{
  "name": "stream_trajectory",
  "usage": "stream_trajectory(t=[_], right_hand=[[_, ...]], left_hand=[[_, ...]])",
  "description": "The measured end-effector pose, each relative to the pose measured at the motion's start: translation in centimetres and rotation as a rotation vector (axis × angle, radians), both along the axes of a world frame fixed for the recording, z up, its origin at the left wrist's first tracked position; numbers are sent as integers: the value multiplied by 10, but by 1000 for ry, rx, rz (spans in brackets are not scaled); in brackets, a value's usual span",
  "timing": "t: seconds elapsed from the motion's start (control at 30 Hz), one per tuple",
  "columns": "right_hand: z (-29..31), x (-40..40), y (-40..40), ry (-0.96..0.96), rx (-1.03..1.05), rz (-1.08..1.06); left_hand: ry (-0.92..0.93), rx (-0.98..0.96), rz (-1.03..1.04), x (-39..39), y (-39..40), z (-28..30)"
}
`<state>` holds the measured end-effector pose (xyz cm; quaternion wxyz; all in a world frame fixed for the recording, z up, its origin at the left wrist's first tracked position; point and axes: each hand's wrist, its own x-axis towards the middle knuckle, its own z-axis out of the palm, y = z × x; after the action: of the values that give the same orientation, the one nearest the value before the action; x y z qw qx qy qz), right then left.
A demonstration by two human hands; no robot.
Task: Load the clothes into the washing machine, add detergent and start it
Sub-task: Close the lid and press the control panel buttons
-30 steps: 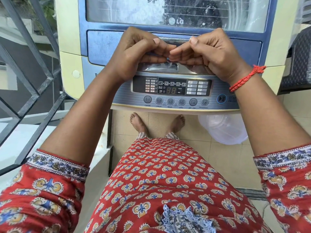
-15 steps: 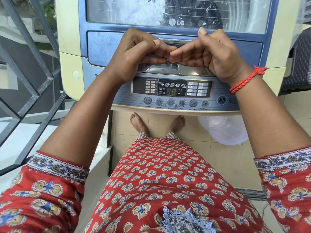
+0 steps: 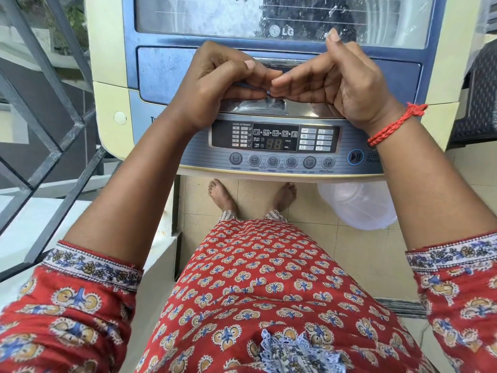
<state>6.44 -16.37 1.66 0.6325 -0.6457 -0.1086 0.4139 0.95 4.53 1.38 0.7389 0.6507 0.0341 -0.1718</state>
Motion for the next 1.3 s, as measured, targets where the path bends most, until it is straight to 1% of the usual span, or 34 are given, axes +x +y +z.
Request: stream_trajectory(t=[0.13,1.3], right_hand=[[-1,0,-1,-4,0,-8],[1,0,-1,-22,-15,5]], left_hand=[[-21,-9,-3,0,0,-1],[-7,-21,14,0,-3,-3]])
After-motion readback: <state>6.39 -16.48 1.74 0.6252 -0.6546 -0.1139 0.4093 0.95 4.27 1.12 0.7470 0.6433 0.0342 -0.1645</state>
